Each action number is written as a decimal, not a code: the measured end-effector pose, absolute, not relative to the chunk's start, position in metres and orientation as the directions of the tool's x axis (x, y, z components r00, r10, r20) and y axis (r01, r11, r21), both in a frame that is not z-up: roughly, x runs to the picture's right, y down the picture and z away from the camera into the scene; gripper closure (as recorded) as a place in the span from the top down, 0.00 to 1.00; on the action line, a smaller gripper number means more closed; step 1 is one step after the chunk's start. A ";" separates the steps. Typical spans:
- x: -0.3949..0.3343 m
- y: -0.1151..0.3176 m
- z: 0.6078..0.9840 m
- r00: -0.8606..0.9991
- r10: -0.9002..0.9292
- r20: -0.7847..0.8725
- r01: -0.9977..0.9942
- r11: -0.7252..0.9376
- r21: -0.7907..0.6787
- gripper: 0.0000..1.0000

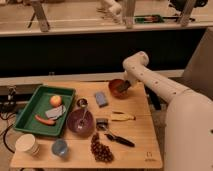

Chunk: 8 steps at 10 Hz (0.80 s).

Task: Wipe red bowl with eraser

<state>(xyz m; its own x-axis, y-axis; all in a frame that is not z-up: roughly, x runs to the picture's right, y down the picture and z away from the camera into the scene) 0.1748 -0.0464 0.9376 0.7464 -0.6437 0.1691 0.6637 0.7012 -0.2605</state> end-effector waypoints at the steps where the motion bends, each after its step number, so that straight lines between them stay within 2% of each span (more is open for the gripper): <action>1: 0.176 -0.052 0.944 0.745 -0.650 0.148 0.663 0.699 -0.269 0.00; 5: 0.169 -0.071 0.973 0.744 -0.656 0.123 0.661 0.700 -0.270 0.00; 8: 0.147 -0.074 0.987 0.734 -0.659 0.165 0.677 0.691 -0.253 0.00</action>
<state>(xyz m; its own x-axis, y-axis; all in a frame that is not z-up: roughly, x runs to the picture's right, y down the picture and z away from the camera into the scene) 0.1466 -0.0744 0.9869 0.7337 -0.6592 0.1645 0.6773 0.6907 -0.2533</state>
